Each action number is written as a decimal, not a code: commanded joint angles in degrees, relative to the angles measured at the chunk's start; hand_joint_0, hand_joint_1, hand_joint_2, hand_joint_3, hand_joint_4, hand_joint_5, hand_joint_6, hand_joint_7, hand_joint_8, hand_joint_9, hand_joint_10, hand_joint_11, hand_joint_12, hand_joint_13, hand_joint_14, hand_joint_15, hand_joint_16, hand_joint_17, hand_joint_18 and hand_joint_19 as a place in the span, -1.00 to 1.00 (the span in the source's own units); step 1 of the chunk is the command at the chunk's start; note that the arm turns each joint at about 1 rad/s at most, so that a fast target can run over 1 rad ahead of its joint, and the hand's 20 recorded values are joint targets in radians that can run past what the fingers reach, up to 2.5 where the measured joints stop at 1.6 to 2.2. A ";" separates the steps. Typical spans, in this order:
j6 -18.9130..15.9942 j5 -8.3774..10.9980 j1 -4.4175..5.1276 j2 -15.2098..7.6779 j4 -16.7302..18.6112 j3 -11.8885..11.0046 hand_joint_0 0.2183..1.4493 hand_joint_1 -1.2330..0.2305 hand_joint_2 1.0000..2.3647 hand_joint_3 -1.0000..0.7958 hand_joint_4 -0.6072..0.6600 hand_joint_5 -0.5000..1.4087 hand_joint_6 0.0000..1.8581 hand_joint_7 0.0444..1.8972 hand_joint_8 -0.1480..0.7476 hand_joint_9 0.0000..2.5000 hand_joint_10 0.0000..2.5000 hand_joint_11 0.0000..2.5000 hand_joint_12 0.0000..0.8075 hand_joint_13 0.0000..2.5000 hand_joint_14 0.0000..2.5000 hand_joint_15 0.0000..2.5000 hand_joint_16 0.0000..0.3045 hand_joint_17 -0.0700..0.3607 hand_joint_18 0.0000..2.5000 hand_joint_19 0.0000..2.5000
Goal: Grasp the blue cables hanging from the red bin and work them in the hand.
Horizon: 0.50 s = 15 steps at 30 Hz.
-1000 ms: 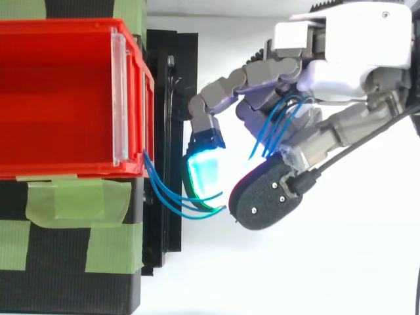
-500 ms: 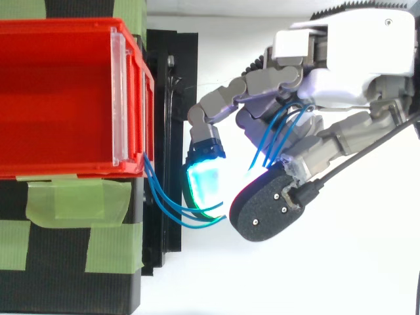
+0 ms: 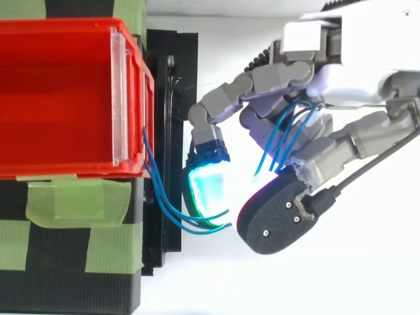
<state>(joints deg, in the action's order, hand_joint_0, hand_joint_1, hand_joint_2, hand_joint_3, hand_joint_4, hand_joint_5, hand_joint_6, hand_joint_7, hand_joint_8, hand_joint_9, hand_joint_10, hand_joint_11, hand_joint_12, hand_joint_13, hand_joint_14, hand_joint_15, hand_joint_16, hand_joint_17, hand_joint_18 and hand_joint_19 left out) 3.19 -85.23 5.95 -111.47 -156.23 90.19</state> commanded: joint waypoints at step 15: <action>2.78 0.60 0.02 1.43 -1.27 -0.01 0.07 -0.21 -0.96 -0.29 0.17 -0.10 -0.22 0.37 0.13 -0.44 1.00 0.61 0.07 -0.29 1.00 0.24 -0.70 -0.20 0.13 0.02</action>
<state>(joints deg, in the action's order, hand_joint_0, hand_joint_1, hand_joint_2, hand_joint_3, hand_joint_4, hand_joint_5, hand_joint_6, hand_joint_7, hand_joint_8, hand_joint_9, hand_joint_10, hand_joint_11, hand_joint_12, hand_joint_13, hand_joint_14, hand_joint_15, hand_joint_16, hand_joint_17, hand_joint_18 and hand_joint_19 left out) 5.15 -85.04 5.91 -110.01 -157.18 90.18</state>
